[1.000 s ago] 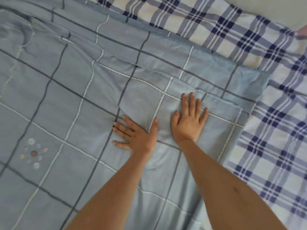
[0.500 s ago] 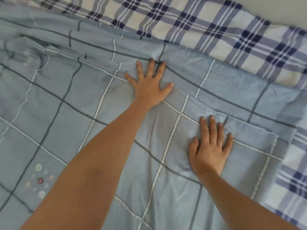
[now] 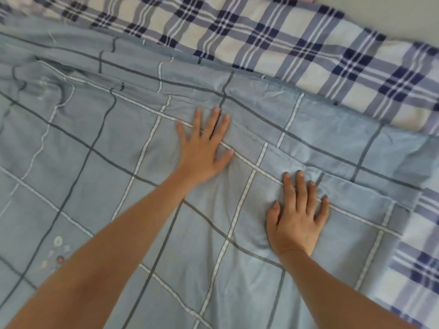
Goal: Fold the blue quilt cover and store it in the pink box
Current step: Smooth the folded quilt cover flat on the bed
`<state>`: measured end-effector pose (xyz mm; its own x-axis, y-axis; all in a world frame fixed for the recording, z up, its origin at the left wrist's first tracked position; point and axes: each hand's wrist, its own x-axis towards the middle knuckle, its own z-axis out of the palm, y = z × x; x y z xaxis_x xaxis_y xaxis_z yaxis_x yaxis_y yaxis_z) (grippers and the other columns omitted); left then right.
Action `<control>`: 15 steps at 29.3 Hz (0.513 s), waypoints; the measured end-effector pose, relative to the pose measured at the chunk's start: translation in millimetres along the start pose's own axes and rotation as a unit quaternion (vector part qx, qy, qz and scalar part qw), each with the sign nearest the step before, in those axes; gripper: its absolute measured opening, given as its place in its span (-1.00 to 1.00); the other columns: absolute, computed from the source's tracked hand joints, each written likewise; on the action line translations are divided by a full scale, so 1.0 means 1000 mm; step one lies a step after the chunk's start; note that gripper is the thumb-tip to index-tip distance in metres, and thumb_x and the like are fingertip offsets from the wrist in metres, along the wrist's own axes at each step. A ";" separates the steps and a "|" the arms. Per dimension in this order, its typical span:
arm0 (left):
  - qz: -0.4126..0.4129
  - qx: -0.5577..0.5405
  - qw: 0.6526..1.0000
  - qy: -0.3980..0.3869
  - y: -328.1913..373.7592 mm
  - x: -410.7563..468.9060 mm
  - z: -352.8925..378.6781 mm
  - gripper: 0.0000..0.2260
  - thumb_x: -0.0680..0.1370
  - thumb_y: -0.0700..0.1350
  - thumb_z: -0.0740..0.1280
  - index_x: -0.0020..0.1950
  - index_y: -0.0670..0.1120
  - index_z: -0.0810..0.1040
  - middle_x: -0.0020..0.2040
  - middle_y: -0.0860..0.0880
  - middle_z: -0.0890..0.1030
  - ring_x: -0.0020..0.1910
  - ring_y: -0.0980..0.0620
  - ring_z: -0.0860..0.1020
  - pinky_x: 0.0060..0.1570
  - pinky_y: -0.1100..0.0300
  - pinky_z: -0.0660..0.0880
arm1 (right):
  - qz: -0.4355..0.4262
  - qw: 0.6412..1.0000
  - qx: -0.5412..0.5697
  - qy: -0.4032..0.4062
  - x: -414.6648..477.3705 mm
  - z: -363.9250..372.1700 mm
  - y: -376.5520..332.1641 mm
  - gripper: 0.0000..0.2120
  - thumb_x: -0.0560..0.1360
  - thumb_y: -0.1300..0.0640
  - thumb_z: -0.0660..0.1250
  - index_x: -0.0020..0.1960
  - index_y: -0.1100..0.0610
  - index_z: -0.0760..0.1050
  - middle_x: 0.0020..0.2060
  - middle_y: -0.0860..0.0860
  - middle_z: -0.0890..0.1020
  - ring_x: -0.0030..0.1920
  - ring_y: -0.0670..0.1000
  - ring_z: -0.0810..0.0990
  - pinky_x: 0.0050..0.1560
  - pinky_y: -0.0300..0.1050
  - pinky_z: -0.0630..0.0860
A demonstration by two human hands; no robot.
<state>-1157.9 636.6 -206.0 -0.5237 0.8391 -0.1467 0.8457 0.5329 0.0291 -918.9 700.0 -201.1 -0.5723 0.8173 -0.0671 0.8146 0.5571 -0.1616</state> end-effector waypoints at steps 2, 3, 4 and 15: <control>0.007 0.002 1.000 0.003 0.002 0.057 -0.010 -0.36 0.55 0.30 -0.15 0.56 0.05 -0.20 0.57 0.01 -0.15 0.53 -0.18 -0.16 0.34 -0.43 -0.15 | 0.001 1.000 -0.003 -0.004 -0.003 0.001 0.000 -0.40 0.47 -0.03 0.04 0.51 0.00 0.16 0.49 0.03 0.24 0.47 0.11 0.17 0.46 0.17 -0.06; 0.001 -0.003 1.000 0.005 0.007 0.083 -0.013 -0.38 0.57 0.27 -0.11 0.56 0.05 -0.18 0.57 0.02 -0.15 0.54 -0.15 -0.16 0.36 -0.41 -0.18 | 0.004 1.000 -0.004 -0.004 -0.002 0.001 0.001 -0.40 0.48 -0.04 0.03 0.51 0.00 0.15 0.50 0.03 0.24 0.47 0.11 0.17 0.46 0.18 -0.06; -0.019 -0.013 1.000 0.014 0.010 0.099 -0.015 -0.40 0.59 0.24 -0.07 0.56 0.03 -0.14 0.57 0.03 -0.12 0.54 -0.11 -0.15 0.37 -0.38 -0.20 | 0.002 1.000 -0.005 -0.006 -0.003 0.002 0.001 -0.40 0.48 -0.04 0.03 0.52 0.00 0.15 0.50 0.02 0.23 0.47 0.10 0.17 0.46 0.18 -0.05; 0.181 -0.159 0.963 0.120 0.025 0.143 -0.055 -0.74 0.51 -0.06 0.34 0.18 -0.08 0.56 0.13 -0.02 0.59 0.15 -0.05 0.51 0.27 0.01 0.23 | 0.004 1.000 -0.003 -0.022 -0.001 0.002 0.001 -0.38 0.45 -0.05 0.05 0.51 -0.01 0.16 0.49 0.02 0.25 0.47 0.08 0.16 0.46 0.18 -0.07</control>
<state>-1217.3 776.2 -171.7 -0.2421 0.9566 0.1621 0.9228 0.1754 0.3431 -917.7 699.9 -203.3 -0.5692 0.8147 -0.1112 0.8196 0.5515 -0.1553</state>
